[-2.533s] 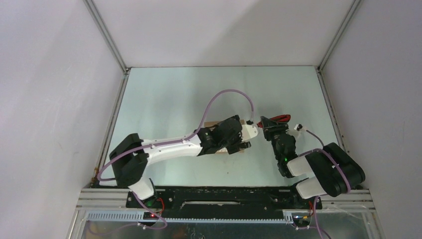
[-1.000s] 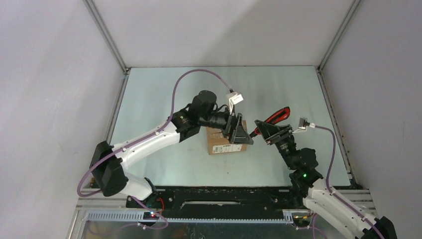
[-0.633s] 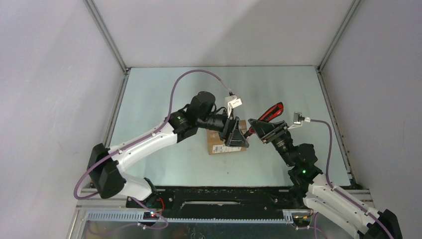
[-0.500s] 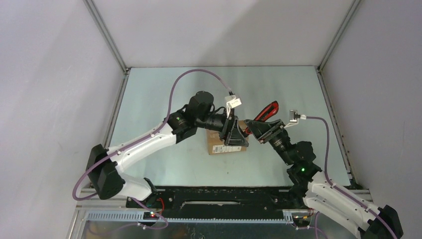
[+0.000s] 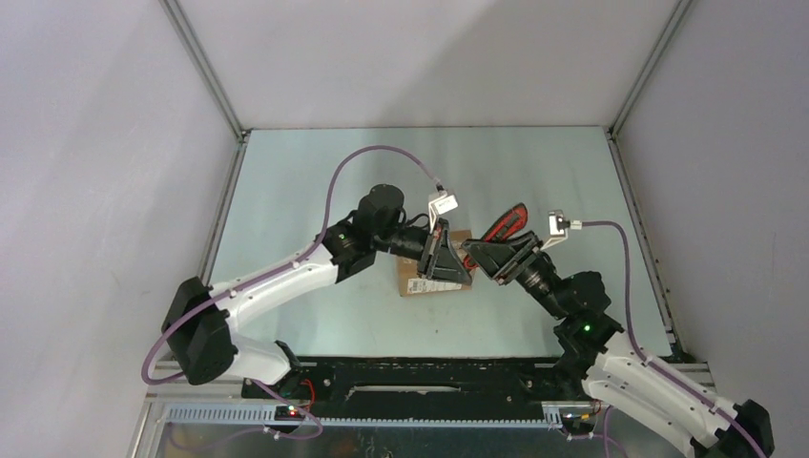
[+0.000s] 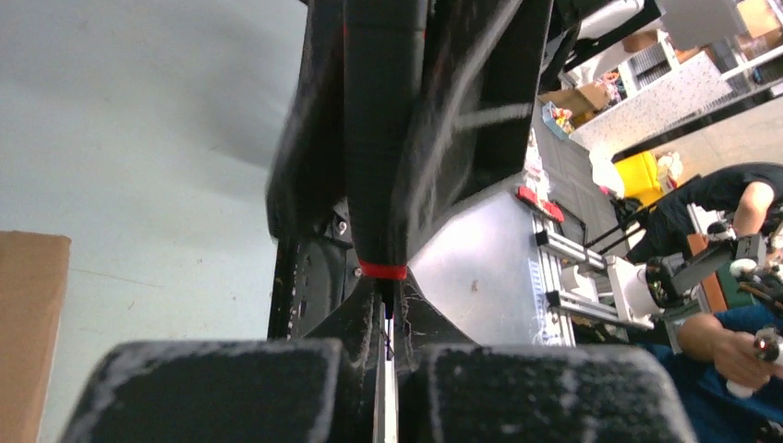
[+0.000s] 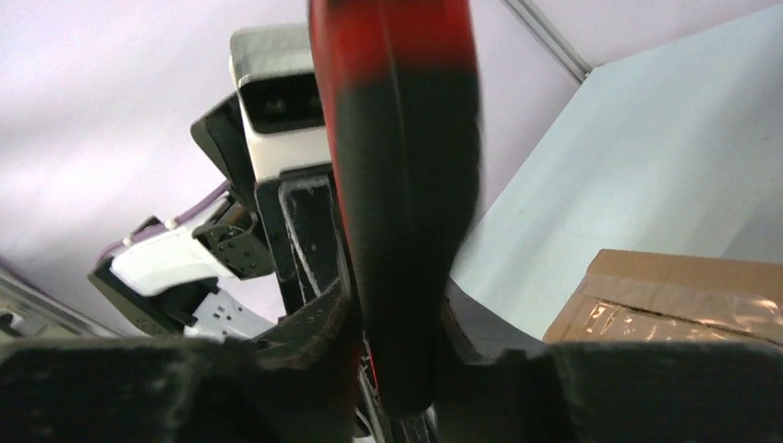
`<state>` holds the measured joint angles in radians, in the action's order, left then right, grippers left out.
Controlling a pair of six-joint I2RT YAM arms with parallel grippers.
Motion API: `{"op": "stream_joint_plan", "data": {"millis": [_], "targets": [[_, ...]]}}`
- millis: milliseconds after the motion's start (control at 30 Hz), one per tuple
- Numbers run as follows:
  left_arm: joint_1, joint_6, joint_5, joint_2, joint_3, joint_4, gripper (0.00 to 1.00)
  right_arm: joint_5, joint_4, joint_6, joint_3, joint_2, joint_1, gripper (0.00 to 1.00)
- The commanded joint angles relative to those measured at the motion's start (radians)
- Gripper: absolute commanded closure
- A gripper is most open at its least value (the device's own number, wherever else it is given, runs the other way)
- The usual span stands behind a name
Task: Unpack the express box
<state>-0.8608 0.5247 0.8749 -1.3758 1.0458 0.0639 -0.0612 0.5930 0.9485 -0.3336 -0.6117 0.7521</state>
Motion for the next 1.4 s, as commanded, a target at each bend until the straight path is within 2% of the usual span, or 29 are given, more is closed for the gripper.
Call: {"op": "stream_joint_plan", "data": {"millis": [0, 67, 100, 267, 367, 500, 600, 733, 933, 1133, 1167, 1233, 1300, 1367], "targets": [[0.0, -0.179, 0.082, 0.025, 0.054, -0.219, 1.0, -0.122, -0.133, 0.006, -0.048, 0.089, -0.101, 0.57], [0.0, -0.3, 0.104, 0.008, 0.102, -0.373, 1.0, -0.219, -0.196, 0.019, -0.048, 0.138, -0.188, 0.35], [-0.001, -0.328, 0.109, 0.005, 0.11, -0.411, 1.0, -0.291, -0.221, 0.026, -0.05, 0.16, -0.222, 0.3], [-0.001, -0.441, 0.138, -0.008, 0.16, -0.56, 1.0, -0.562, -0.241, 0.062, -0.053, 0.19, -0.329, 0.27], [-0.017, -0.521, 0.147, -0.022, 0.198, -0.668, 1.0, -0.629, -0.292, 0.029, -0.062, 0.186, -0.331, 0.25], [-0.021, -0.558, 0.172, -0.031, 0.208, -0.705, 1.0, -0.706, -0.336, -0.003, -0.08, 0.188, -0.331, 0.29], [-0.022, -0.585, 0.194, -0.032, 0.216, -0.737, 1.0, -0.731, -0.388, -0.049, -0.092, 0.201, -0.331, 0.37], [-0.022, -0.6, 0.217, -0.033, 0.219, -0.753, 1.0, -0.795, -0.46, -0.112, -0.121, 0.181, -0.325, 0.37], [-0.03, -0.613, 0.213, -0.036, 0.22, -0.77, 1.0, -0.786, -0.533, -0.179, -0.151, 0.153, -0.284, 0.34], [-0.031, -0.617, 0.213, -0.045, 0.227, -0.777, 1.0, -0.737, -0.605, -0.256, -0.184, 0.094, -0.187, 0.4], [-0.032, -0.618, 0.214, -0.045, 0.229, -0.779, 1.0, -0.716, -0.627, -0.265, -0.188, 0.089, -0.175, 0.43], [-0.032, -0.618, 0.207, -0.042, 0.229, -0.782, 1.0, -0.703, -0.633, -0.266, -0.189, 0.085, -0.168, 0.58], [-0.032, -0.617, 0.202, -0.041, 0.228, -0.783, 1.0, -0.699, -0.636, -0.267, -0.189, 0.079, -0.168, 0.65], [-0.032, -0.619, 0.199, -0.037, 0.226, -0.785, 1.0, -0.692, -0.638, -0.268, -0.189, 0.074, -0.171, 0.81]]}}
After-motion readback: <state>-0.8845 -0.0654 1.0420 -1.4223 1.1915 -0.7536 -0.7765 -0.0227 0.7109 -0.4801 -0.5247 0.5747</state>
